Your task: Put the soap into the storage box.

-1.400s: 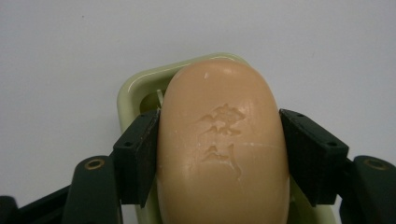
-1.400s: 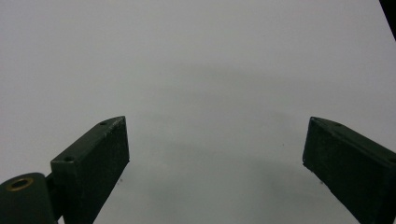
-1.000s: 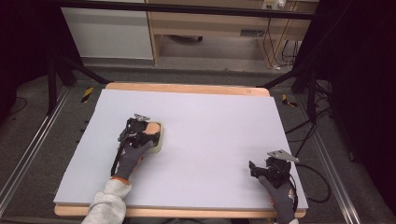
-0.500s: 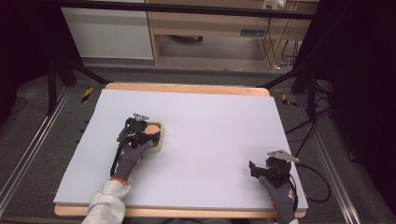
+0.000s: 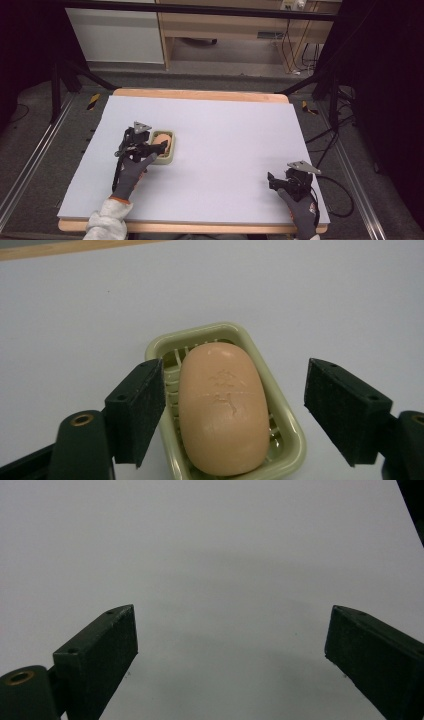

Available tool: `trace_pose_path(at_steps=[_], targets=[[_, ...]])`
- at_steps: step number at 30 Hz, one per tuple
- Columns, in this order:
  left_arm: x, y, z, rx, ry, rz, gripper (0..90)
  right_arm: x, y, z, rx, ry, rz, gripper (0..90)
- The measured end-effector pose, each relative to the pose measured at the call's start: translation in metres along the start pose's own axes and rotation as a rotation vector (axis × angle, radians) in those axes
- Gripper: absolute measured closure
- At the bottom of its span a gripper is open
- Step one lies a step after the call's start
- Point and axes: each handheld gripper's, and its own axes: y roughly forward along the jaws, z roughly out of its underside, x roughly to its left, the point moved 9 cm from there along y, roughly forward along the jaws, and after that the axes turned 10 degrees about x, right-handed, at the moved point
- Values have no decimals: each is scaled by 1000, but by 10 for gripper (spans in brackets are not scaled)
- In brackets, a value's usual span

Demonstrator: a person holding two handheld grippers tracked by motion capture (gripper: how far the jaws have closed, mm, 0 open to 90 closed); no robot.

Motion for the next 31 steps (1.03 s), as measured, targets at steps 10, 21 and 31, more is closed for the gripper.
trace_pose_path(at_steps=[10, 21, 31], targets=[[6, -18, 10, -53, -12, 9, 211, -5, 0, 1, 2, 2, 20, 72], [22, -30, 50, -46, -1, -13, 195, -10, -1, 2, 1, 11, 32, 71], [37, -30, 81, -1, 0, -46, 178, -12, 0, 3, 5, 16, 33, 70]])
